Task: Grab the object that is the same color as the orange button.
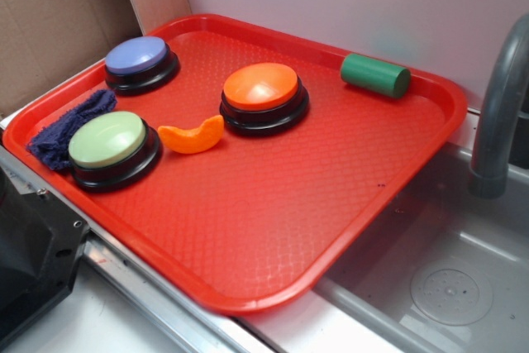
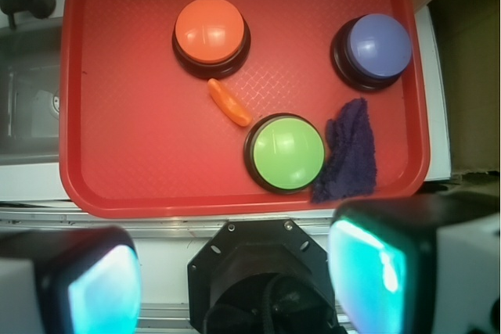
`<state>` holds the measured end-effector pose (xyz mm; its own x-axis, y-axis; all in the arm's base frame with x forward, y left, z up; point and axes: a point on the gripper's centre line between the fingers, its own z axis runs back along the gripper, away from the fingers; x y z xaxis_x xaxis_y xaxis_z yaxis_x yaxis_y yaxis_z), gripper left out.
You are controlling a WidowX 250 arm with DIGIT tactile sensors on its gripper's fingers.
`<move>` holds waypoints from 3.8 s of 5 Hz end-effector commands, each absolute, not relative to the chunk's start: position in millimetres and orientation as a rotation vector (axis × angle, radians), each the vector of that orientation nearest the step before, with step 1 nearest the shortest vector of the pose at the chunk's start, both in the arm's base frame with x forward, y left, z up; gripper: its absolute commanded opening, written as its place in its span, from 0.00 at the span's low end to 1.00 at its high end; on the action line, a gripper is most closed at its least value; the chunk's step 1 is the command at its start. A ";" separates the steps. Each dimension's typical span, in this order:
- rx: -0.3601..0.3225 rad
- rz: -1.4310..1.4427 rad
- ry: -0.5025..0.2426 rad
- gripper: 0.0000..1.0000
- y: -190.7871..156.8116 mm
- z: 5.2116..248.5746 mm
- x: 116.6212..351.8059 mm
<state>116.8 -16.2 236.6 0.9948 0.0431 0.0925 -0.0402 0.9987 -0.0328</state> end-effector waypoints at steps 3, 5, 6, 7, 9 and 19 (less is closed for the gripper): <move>-0.092 -0.308 -0.027 1.00 -19.8 143.9 180.9; -0.002 -0.371 -0.139 1.00 -17.6 78.0 198.9; -0.002 -0.371 -0.139 1.00 -17.6 78.0 198.9; -0.002 -0.371 -0.139 1.00 -17.6 78.0 198.9; -0.001 -0.417 -0.120 1.00 -20.8 36.0 211.6; 0.105 -0.188 0.025 0.00 -64.4 173.5 217.4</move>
